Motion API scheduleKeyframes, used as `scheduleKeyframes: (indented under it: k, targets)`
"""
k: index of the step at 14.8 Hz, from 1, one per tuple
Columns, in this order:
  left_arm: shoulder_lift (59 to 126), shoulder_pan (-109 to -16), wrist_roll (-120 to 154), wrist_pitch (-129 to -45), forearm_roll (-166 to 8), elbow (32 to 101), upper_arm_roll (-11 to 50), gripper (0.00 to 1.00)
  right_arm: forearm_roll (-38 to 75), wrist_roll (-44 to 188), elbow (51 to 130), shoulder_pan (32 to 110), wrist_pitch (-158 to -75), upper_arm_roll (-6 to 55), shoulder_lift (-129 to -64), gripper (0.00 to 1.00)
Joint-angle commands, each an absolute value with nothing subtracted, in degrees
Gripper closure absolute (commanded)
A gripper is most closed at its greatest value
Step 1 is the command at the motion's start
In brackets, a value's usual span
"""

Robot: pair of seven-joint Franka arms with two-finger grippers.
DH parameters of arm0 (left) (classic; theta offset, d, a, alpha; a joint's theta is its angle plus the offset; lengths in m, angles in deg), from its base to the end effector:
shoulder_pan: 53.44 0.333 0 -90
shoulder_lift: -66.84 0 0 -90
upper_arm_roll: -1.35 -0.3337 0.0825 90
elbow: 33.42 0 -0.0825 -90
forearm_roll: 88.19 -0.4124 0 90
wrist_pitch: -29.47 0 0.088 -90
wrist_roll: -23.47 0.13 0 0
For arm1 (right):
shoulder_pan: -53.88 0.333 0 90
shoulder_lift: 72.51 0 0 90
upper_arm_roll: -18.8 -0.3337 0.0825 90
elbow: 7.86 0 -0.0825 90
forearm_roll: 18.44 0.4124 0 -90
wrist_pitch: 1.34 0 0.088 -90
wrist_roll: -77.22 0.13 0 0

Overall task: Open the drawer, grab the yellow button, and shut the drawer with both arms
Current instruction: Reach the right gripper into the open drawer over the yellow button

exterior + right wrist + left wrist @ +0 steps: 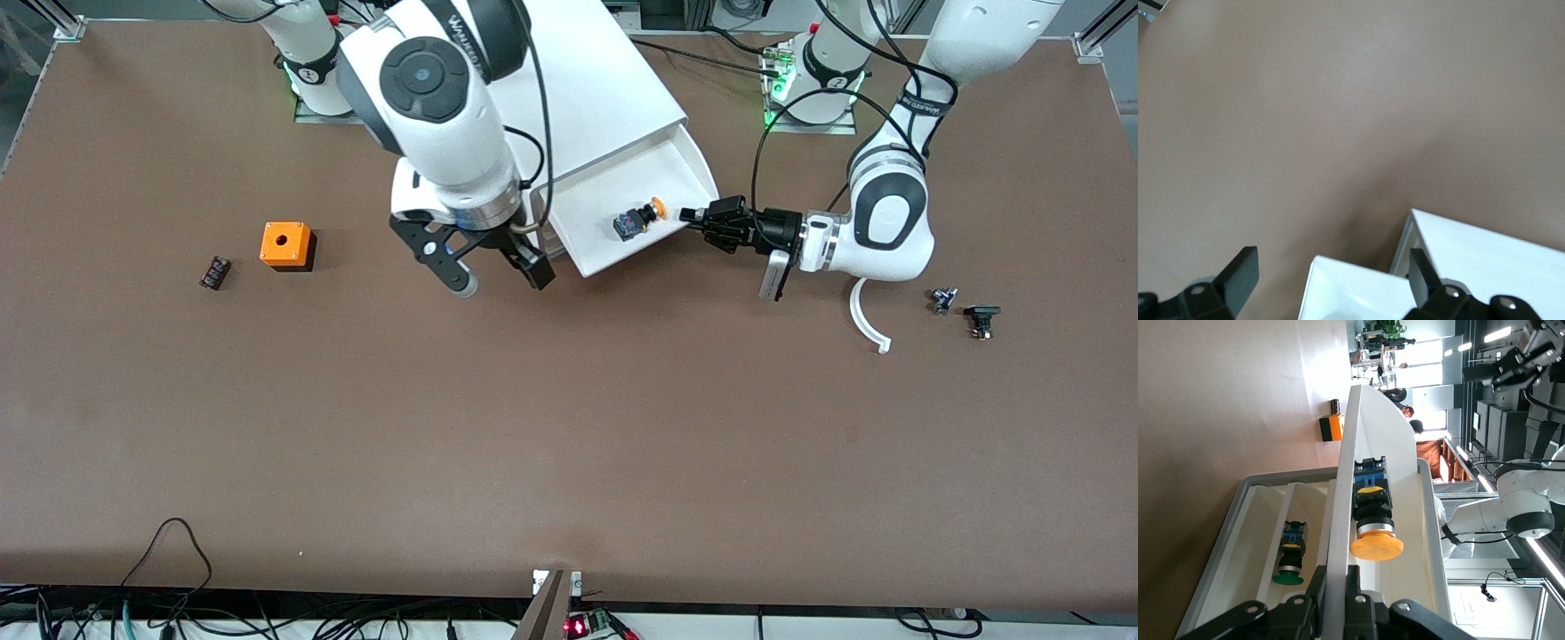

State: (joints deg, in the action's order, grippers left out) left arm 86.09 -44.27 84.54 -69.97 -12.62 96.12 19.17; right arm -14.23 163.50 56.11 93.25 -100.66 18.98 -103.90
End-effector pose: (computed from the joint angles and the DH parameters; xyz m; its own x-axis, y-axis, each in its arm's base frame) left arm 0.4849 -0.1887 0.2230 0.9613 -0.2663 0.0701 -0.1125 -0.1475 0.9826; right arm 0.5828 0.4868 0.4952 0.6746 -0.7351 -0.0669 -0.7381 -0.6707 -0.0731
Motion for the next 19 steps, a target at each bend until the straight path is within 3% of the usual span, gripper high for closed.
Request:
scheduleKeyframes:
  k: [1,9,15,19]
  targets:
    - [87.2,-43.7,82.6,-71.1,-14.5,94.6,19.3,0.01,-13.4,169.1,53.7,95.2,-102.7,19.3,-105.9,0.0]
    - [82.8,-42.0,76.5,-70.6,-18.0,94.0,19.3,0.0,-13.5,180.8,53.1,102.8,-109.5,19.5,-110.4,0.0]
    - [78.0,-40.8,60.3,-70.4,-31.6,87.5,19.4,0.0,-13.4,185.6,53.2,105.5,-110.1,19.4,-113.4,0.0]
    - [76.9,-40.9,45.9,-68.2,-45.9,79.6,20.0,0.0,-13.3,185.9,53.8,106.4,-110.1,19.4,-114.3,0.0]
